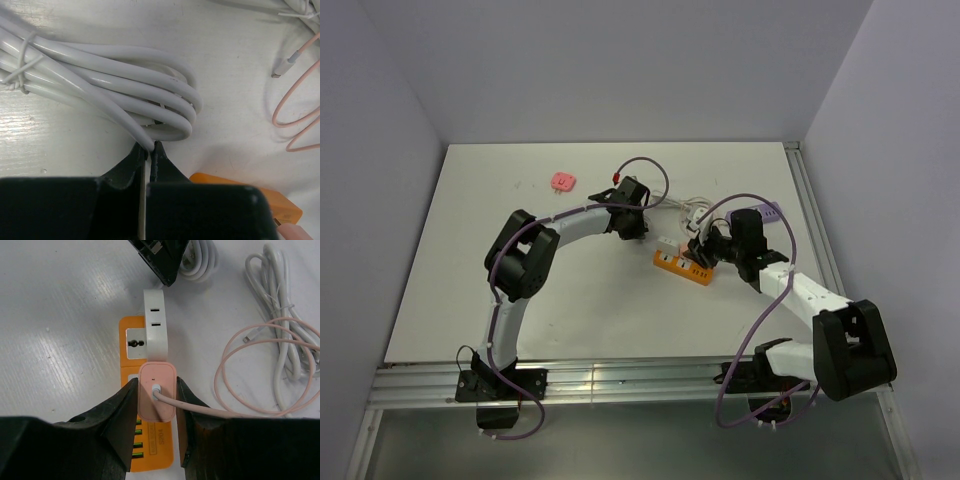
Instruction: Insert the plug
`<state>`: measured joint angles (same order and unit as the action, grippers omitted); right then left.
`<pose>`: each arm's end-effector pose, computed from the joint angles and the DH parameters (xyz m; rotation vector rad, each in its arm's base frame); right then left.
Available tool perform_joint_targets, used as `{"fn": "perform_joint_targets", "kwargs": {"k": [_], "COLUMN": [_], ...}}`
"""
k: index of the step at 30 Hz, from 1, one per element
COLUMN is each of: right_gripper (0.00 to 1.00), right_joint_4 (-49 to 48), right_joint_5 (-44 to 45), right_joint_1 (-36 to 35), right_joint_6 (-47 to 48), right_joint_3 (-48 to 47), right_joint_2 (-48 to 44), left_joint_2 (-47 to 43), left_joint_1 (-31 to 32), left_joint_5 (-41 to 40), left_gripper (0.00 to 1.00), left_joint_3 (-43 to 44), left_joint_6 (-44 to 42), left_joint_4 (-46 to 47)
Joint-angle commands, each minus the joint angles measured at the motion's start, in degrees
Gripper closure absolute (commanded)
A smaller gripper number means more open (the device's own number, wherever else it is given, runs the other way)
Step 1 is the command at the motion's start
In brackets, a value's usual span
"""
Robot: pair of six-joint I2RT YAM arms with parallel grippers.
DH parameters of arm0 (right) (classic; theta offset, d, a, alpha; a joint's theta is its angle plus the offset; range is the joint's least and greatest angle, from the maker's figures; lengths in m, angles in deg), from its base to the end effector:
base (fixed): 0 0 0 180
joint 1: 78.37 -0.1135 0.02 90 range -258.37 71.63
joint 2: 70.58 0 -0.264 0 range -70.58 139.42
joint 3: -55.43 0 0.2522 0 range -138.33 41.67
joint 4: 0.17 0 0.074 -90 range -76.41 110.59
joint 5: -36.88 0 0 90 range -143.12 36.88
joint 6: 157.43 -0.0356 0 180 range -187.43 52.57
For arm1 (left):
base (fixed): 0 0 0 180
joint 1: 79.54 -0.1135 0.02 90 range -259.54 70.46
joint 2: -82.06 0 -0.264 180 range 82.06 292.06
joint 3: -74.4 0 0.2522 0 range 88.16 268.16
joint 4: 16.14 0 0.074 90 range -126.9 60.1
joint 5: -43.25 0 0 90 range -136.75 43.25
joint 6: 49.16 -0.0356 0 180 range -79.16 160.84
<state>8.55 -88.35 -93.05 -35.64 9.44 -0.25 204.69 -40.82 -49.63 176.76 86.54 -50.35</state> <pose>0.2340 0.0825 0.2019 -1.1254 1.7327 0.4750 0.3620 -0.2880 0.1593 -0.1794 2.5969 -0.5117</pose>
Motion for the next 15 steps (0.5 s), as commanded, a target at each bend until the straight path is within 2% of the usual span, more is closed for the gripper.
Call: {"fn": "perform_joint_targets", "kwargs": {"k": [1, 15], "right_gripper": [1.00, 1.00], "right_joint_4": [-1.38, -0.50], "right_joint_5": [-2.22, -1.69], "right_joint_1": [0.44, -0.09], "right_joint_6": [0.29, 1.08], "right_joint_3": [-1.17, -1.08], "right_joint_2": [0.25, 1.83], "left_joint_2": [-0.72, -0.55], "left_joint_1": [0.74, 0.74], "left_joint_5": [-0.03, 0.06], "left_gripper": [1.00, 1.00], "left_joint_3": [0.00, 0.00], "left_joint_6": [-1.40, -1.40], "left_joint_4": [-0.21, -0.03]}}
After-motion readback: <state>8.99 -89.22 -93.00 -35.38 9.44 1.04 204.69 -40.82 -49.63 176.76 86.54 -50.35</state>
